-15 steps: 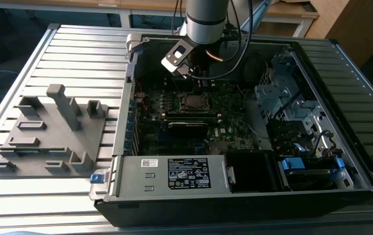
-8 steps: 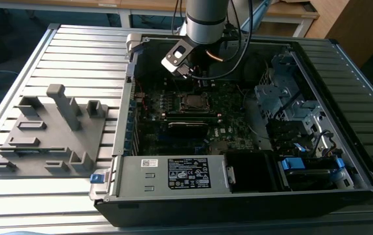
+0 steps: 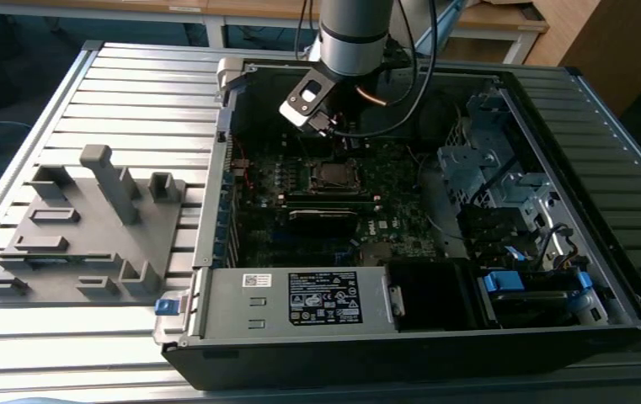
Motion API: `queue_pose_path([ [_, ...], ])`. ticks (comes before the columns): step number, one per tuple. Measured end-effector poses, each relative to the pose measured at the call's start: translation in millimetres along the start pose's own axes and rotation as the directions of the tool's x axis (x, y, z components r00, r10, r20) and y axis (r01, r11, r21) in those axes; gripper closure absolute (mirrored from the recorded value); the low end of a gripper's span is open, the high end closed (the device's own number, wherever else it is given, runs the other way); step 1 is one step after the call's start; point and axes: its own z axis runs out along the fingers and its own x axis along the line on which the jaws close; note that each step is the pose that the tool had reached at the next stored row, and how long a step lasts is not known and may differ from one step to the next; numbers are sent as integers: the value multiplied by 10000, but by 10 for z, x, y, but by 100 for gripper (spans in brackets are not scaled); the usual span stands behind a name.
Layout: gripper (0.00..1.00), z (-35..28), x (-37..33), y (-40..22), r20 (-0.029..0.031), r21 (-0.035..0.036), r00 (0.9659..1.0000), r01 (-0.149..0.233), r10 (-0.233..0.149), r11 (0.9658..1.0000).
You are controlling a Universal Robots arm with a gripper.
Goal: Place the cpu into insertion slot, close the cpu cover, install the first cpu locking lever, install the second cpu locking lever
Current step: 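Close the cpu cover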
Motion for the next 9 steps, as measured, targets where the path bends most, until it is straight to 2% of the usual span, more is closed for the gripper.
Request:
queue_pose_path([
  [3,89,0,0,0,-9,4,9998,198,-198,9998],
  [9,89,0,0,0,-10,5,9998,202,-202,9998],
])
